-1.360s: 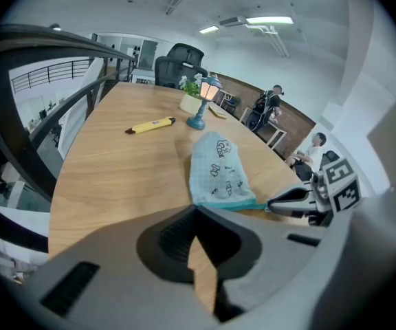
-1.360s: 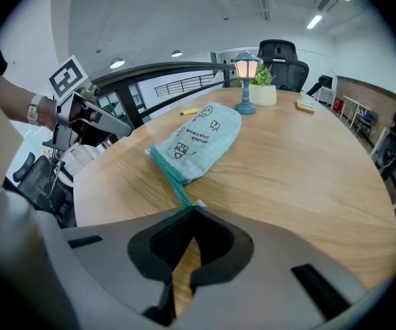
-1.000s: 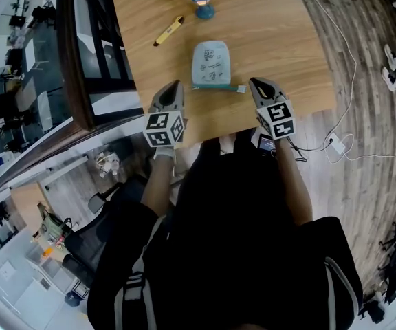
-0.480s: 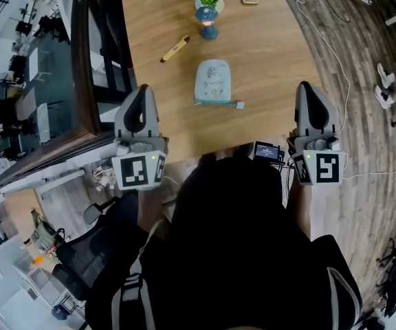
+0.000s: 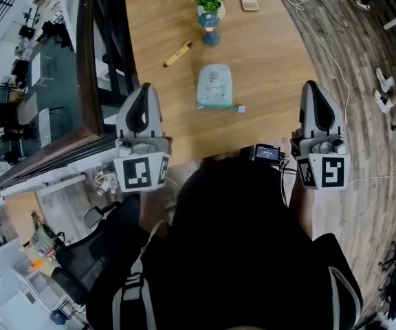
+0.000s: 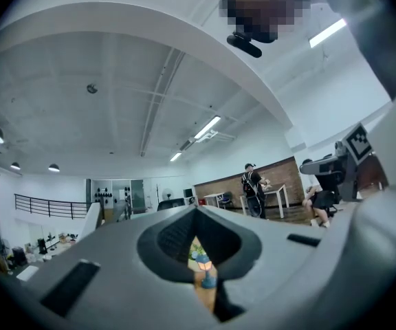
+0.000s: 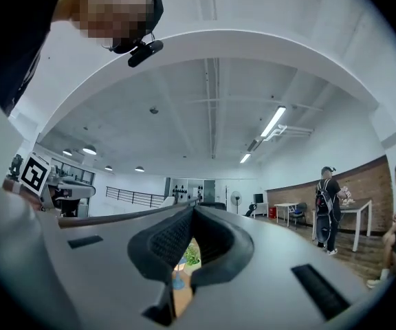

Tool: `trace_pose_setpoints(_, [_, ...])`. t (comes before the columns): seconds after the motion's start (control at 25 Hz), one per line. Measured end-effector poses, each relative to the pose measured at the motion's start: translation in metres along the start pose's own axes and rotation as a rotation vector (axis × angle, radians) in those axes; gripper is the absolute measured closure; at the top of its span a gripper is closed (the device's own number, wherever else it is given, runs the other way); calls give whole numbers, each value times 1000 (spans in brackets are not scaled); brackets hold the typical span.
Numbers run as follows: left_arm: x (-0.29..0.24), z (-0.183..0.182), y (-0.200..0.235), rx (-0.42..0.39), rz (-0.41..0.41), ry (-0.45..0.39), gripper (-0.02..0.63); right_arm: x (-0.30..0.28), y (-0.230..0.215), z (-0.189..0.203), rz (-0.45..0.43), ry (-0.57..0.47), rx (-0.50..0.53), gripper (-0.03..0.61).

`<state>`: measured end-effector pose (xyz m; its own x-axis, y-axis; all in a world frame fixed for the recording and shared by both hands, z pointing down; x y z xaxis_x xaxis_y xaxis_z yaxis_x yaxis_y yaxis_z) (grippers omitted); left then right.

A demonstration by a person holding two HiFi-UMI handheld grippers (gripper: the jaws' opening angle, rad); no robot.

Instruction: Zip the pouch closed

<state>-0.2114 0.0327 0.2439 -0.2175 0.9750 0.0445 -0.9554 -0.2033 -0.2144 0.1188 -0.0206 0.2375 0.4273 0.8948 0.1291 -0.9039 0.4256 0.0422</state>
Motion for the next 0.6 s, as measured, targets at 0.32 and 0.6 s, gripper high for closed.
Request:
trace_pose_setpoints(0.32, [3, -2, 0, -6, 15, -5, 615, 2, 7, -3, -11, -8, -10, 565])
trace_pose_setpoints(0.6, [6, -2, 0, -6, 25, -3, 615, 4, 12, -3, -13, 9, -1, 565])
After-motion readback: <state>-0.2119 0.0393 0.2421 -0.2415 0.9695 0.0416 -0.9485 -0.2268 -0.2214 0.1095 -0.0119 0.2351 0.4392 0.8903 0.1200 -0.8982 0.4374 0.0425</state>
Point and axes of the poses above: the fingertips, and each gripper's own axes: x backward along the fingers, y to its left, z out of its underside, the point moved 5 cm from there along x, backward along the fingers, and after that the axes turned 5 degrees about z, right-handed, at the moved point
